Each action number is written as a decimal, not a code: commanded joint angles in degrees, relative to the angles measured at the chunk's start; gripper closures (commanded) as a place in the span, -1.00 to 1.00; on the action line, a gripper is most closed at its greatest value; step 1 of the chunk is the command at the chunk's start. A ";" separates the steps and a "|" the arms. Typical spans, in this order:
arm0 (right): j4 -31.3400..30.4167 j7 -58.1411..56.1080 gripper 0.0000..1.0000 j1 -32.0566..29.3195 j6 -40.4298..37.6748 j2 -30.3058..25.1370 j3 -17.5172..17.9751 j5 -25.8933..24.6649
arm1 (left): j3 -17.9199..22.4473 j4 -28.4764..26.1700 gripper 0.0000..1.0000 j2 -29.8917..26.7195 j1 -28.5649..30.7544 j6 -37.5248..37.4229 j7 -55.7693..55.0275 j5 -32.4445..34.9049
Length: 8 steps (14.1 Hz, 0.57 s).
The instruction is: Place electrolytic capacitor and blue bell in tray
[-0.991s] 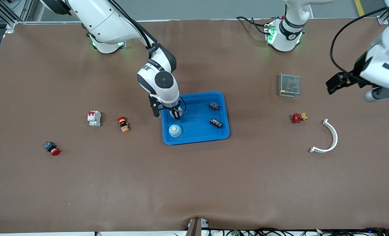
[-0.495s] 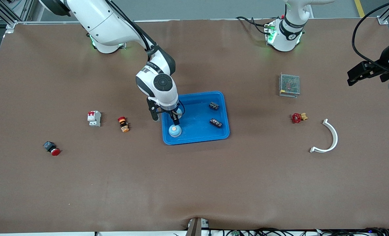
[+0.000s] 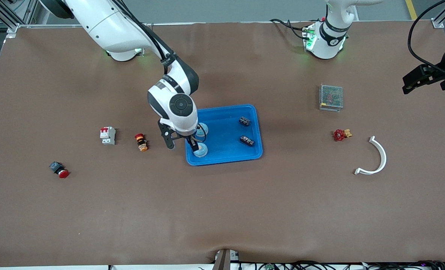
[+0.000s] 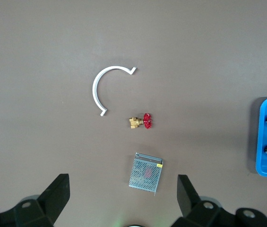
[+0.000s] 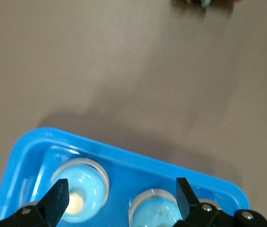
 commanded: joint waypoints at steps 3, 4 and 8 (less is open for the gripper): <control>1.11 -16.83 -1.00 -6.92 -1.20 -1.39 0.74 1.07 | 0.59 -4.83 -1.00 -3.39 -0.47 3.16 -0.03 -0.98; 1.11 -22.01 -1.00 -9.02 -1.46 -2.01 0.74 1.07 | 0.32 -4.83 -1.00 -3.30 -0.47 3.16 -0.30 -0.98; 1.19 -37.68 -1.00 -17.46 -1.82 -2.46 0.74 0.90 | -0.99 -4.39 -1.00 -2.25 -0.03 2.99 -0.91 -1.07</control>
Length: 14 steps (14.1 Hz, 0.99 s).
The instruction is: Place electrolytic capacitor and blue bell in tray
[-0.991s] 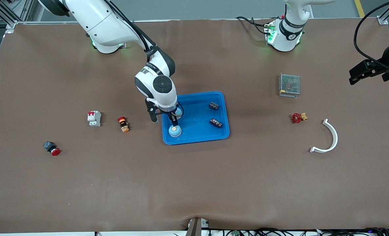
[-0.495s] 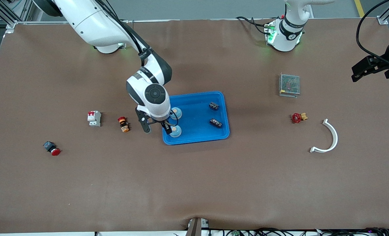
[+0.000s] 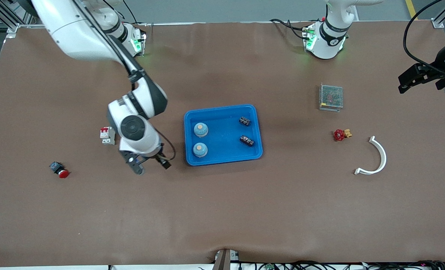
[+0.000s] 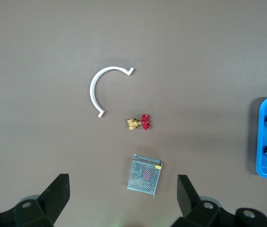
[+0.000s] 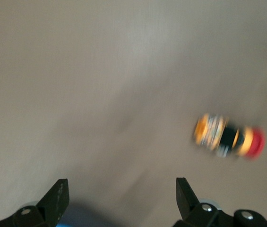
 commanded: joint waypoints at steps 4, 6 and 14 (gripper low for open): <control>-0.19 -19.01 -1.00 -10.29 -0.55 -1.28 0.71 0.68 | -0.97 0.84 -1.00 0.94 0.38 0.65 -0.63 -1.10; -0.02 -27.00 -1.00 -11.09 -0.81 -2.68 -2.09 0.94 | -2.02 0.84 -1.00 1.11 1.78 0.65 -0.63 -1.54; 0.51 -58.13 -1.00 -12.06 -13.89 -15.94 -10.79 9.10 | -3.17 1.19 -1.00 1.55 2.23 0.91 -0.11 -1.45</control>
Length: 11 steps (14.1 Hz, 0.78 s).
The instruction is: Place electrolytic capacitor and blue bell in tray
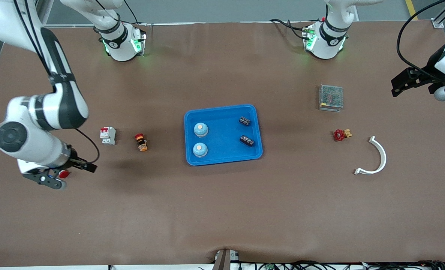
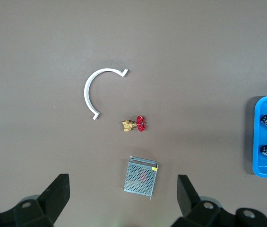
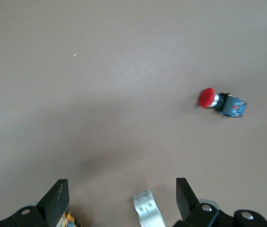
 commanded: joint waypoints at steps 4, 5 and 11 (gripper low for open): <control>1.21 -12.18 -1.00 0.01 -14.53 -12.85 -3.71 5.16 | -0.69 0.73 -1.00 0.27 0.56 0.40 0.06 -1.15; 1.92 -13.14 -1.00 0.10 -16.90 -14.70 -3.80 5.16 | -0.69 0.64 -1.00 0.27 0.56 0.40 0.06 -1.15; 7.63 -17.97 -1.00 0.45 -28.51 -21.30 -4.15 5.16 | -0.61 0.38 -1.00 -0.25 0.65 0.40 -0.38 -1.15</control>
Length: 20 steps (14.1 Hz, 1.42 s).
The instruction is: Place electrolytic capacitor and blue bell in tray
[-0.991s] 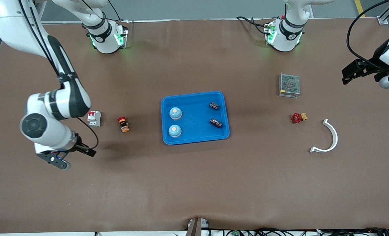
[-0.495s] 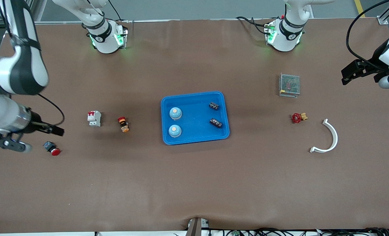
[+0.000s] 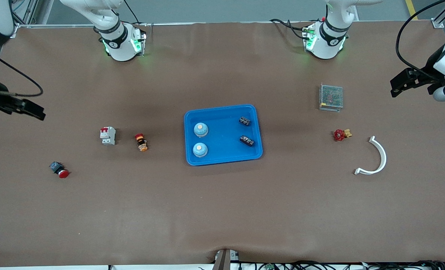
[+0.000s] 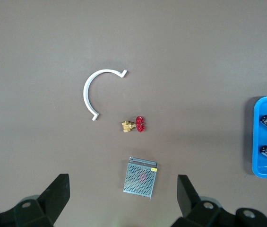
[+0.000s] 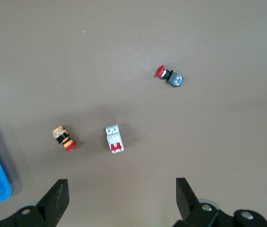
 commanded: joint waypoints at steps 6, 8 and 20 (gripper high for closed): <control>3.55 -8.18 -1.00 0.38 -8.83 -5.70 -0.83 1.24 | -0.30 0.12 -1.00 -0.45 0.63 0.30 -0.12 -1.14; 3.55 -8.36 -1.00 0.38 -9.28 -6.84 -0.91 1.15 | -0.21 -0.15 -1.00 -0.54 0.63 0.57 -0.03 -1.14; 2.23 -8.80 -1.00 0.47 -3.92 -6.32 -1.88 1.24 | -0.04 -1.12 -1.00 -1.33 0.54 1.01 0.50 -1.23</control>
